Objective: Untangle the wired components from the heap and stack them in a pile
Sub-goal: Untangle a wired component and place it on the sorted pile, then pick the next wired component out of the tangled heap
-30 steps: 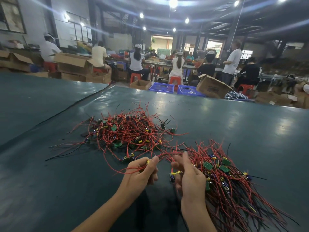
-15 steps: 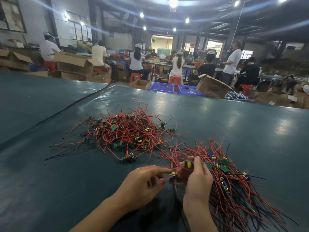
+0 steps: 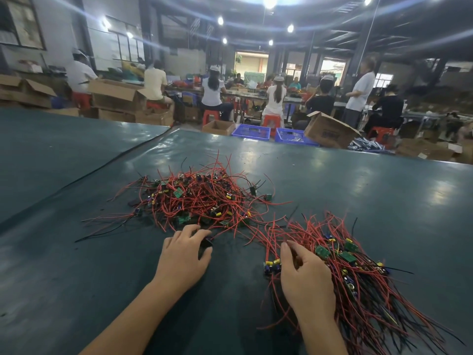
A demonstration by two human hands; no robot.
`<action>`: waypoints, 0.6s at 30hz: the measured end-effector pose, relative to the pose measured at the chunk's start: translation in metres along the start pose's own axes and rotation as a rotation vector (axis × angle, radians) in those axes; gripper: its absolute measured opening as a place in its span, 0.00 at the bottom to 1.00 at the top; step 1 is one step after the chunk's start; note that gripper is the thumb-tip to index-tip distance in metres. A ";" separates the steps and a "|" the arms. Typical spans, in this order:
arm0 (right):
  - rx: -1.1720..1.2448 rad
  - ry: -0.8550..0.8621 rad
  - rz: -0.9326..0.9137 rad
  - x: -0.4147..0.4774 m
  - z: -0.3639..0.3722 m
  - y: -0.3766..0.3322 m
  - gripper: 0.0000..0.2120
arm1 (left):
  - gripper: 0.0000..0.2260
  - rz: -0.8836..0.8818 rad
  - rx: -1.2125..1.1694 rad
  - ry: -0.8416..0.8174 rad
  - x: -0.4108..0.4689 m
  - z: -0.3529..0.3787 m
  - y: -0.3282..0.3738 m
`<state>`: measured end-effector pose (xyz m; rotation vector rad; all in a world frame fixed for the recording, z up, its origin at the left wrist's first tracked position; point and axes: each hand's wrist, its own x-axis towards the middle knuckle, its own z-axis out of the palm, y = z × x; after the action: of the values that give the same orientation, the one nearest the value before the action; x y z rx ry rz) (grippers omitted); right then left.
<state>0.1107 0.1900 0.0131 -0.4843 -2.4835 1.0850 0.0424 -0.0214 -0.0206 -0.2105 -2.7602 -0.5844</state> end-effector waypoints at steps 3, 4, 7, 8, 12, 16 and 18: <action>-0.217 -0.082 0.046 0.003 0.001 0.003 0.25 | 0.12 0.009 -0.082 0.065 0.002 -0.003 -0.002; -0.235 -0.093 0.045 0.003 0.001 0.003 0.29 | 0.11 0.005 -0.092 0.065 0.002 -0.004 -0.003; -0.254 -0.121 0.061 0.003 0.002 0.006 0.36 | 0.12 -0.004 -0.100 0.048 0.003 -0.004 -0.005; -0.266 -0.118 0.066 0.003 0.002 0.006 0.36 | 0.12 -0.001 -0.112 0.055 0.003 -0.005 -0.005; -0.217 -0.008 0.006 0.001 0.003 0.002 0.27 | 0.10 0.082 -0.267 0.178 0.002 -0.007 -0.001; 0.214 0.022 -0.163 -0.003 0.011 -0.008 0.13 | 0.09 0.375 -0.399 0.368 -0.004 -0.011 0.017; 0.428 -0.099 -0.161 -0.010 0.016 -0.018 0.11 | 0.09 0.523 -0.439 0.418 -0.009 -0.011 0.026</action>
<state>0.1083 0.1640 0.0145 -0.1044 -2.2287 1.5466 0.0588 -0.0031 -0.0045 -0.7793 -2.0306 -0.9452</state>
